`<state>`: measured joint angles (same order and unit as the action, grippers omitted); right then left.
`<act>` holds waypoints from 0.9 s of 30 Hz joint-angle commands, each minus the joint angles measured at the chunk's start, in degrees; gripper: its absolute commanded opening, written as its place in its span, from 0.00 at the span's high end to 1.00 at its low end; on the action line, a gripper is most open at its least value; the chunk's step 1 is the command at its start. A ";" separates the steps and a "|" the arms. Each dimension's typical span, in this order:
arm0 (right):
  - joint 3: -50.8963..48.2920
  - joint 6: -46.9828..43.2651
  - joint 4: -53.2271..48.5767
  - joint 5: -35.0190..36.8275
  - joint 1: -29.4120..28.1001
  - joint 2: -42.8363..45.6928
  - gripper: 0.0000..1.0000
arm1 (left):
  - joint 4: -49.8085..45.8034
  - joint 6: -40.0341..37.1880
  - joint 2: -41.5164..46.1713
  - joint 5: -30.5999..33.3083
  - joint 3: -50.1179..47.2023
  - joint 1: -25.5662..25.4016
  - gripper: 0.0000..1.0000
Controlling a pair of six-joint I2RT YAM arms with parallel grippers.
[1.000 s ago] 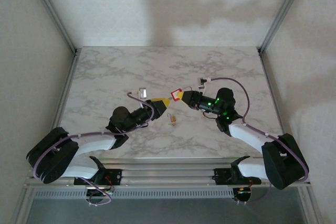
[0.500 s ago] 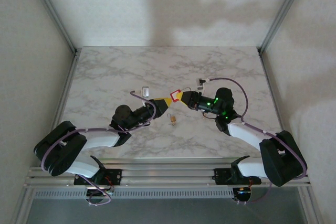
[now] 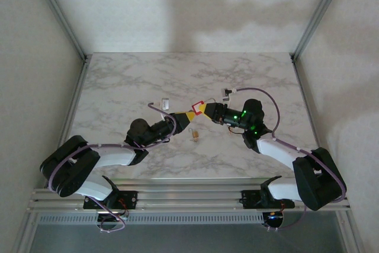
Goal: Lock with the key
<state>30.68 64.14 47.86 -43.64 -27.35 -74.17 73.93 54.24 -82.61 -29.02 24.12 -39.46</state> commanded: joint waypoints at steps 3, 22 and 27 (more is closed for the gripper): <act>0.68 -0.13 2.87 -0.91 0.08 0.17 1.00 | 4.44 0.61 -0.27 -2.24 0.34 0.53 0.35; 0.52 0.12 3.54 -1.03 0.09 0.49 1.00 | 6.88 1.13 -1.15 -2.73 -0.55 0.77 0.59; 0.52 0.43 4.08 -1.32 0.07 0.17 1.00 | 8.02 1.56 -1.37 -2.76 -1.00 1.16 0.66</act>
<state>30.68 64.42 50.37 -44.86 -27.35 -74.15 76.01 55.35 -83.57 -29.50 23.57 -38.81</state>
